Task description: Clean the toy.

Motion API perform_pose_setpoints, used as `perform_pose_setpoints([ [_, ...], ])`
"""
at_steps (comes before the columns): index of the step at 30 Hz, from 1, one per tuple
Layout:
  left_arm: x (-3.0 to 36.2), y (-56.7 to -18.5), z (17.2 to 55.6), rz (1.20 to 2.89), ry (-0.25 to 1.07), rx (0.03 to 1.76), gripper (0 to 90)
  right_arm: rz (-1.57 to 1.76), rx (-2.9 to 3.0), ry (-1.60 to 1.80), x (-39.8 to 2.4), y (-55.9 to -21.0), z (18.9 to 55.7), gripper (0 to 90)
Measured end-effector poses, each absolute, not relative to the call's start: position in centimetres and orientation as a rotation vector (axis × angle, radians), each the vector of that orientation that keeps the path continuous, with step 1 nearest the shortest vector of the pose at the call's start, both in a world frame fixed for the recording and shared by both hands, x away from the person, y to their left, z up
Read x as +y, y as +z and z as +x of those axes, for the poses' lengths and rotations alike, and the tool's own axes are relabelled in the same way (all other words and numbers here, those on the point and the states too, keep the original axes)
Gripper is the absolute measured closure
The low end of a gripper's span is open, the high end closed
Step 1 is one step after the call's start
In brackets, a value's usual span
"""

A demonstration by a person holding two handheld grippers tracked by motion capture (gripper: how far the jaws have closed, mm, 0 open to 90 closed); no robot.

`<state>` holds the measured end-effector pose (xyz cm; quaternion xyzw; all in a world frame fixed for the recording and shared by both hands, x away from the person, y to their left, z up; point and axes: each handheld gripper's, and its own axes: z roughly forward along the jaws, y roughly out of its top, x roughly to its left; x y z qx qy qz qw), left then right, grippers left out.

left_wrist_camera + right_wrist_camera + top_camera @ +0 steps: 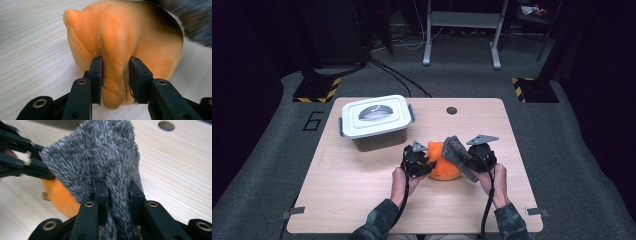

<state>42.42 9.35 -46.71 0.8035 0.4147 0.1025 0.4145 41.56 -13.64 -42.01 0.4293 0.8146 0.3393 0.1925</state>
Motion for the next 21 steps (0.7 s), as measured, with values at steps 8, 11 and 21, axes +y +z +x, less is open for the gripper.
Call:
perform_pose_setpoints([
  [8, 11.0, -46.6, 42.1, 1.976, 0.241, 0.980, 43.3, 1.244, 2.292, 0.934, -13.5, -43.2, 43.2, 74.9],
  [11, 11.7, -46.8, 41.5, 1.967, 0.260, 0.985, 37.3, 1.245, 2.293, 0.911, -13.6, -43.3, 43.4, 74.9],
  [21, 11.2, -47.8, 41.4, 1.986, 0.254, 0.960, 48.8, 1.272, 2.287, 0.931, -14.0, -43.7, 43.9, 74.9],
])
